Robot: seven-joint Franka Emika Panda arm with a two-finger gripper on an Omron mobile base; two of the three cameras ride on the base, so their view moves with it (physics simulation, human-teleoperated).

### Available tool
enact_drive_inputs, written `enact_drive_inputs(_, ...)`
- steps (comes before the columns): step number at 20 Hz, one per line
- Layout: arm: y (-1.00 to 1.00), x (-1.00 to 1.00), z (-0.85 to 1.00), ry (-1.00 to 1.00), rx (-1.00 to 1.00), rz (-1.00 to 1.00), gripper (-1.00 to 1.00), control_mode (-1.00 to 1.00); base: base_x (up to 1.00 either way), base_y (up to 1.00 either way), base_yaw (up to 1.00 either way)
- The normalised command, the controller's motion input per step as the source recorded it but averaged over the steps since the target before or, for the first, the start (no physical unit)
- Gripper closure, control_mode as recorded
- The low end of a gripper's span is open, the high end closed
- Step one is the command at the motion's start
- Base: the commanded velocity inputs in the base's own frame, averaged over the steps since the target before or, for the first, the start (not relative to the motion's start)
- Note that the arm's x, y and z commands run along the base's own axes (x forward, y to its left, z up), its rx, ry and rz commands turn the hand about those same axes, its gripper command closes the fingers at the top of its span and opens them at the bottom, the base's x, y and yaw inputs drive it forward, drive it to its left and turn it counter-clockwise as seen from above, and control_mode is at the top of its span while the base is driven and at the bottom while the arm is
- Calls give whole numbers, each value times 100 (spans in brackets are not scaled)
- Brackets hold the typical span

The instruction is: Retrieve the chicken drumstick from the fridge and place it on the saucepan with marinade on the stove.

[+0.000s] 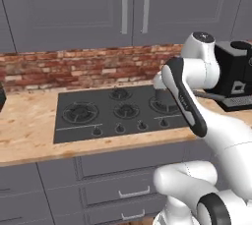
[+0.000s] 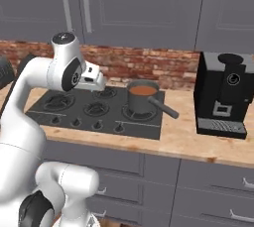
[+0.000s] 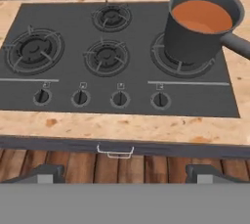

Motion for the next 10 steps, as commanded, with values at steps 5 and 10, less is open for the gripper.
enact_drive_inputs(5,0,0,0,0,0,0,-100,100,-33,-56,0)
enact_drive_inputs(10,0,0,0,0,0,0,-100,100,-6,-98,0)
